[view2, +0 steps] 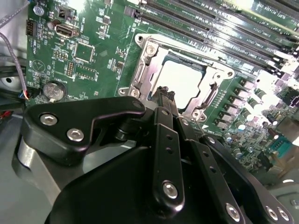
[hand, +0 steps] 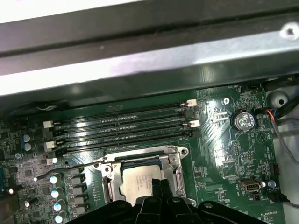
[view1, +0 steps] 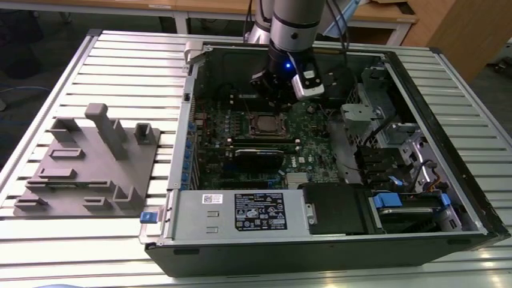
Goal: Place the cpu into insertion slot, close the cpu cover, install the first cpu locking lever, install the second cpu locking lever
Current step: 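Close the cpu cover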
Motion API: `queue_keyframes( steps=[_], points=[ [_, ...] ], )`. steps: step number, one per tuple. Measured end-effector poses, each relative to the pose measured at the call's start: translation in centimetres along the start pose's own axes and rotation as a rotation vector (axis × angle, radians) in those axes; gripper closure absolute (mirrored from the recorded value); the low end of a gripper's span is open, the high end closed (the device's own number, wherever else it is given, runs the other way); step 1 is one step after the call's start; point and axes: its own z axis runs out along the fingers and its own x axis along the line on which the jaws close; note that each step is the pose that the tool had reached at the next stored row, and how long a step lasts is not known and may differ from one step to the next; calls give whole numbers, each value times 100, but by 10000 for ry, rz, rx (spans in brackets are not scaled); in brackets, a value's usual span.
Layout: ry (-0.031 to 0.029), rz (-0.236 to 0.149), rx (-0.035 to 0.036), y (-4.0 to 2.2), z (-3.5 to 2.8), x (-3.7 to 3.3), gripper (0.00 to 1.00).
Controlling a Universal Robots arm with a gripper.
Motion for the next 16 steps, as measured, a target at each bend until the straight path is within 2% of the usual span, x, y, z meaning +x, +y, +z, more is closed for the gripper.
queue_keyframes(
  steps=[2, 4, 12, 16],
  points=[
    [-98, -1, -17, -6, 5, 21, 89],
    [-149, -2, -22, -10, 15, 35, 89],
    [-174, -2, 40, -35, 45, 143, 89],
    [-176, -3, 47, -63, 58, 151, 89]
  ],
)
